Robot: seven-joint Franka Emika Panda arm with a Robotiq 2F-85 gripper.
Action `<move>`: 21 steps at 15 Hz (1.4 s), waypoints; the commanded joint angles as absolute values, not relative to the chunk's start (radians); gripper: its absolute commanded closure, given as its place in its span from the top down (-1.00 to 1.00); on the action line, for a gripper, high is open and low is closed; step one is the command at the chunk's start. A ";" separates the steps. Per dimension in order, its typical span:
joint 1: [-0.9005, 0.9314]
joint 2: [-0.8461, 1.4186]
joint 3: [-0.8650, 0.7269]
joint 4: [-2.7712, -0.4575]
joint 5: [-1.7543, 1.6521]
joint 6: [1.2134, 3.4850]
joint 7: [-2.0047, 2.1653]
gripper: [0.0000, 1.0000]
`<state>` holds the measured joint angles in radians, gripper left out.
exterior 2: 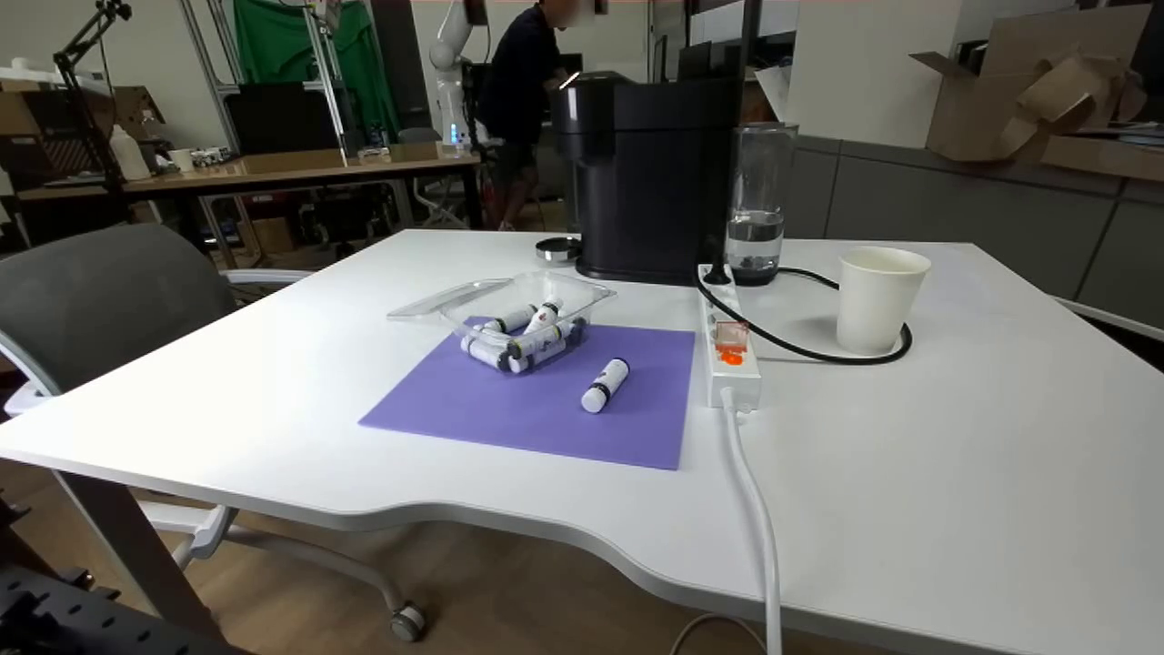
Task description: Press the power button on the extension cord
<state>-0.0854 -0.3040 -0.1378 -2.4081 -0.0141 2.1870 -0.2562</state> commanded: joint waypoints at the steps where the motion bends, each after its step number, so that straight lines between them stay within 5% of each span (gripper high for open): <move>1: -0.112 -0.200 -0.196 -2.334 -0.012 2.204 -0.339 0.38; 10: -0.179 0.062 -0.249 -2.211 0.101 2.275 -0.546 -0.91; 21: -0.263 0.198 -0.207 -2.110 0.118 2.269 -0.589 -1.00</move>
<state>-0.2352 0.1766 -0.2243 -2.1528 0.1054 2.2883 -0.5831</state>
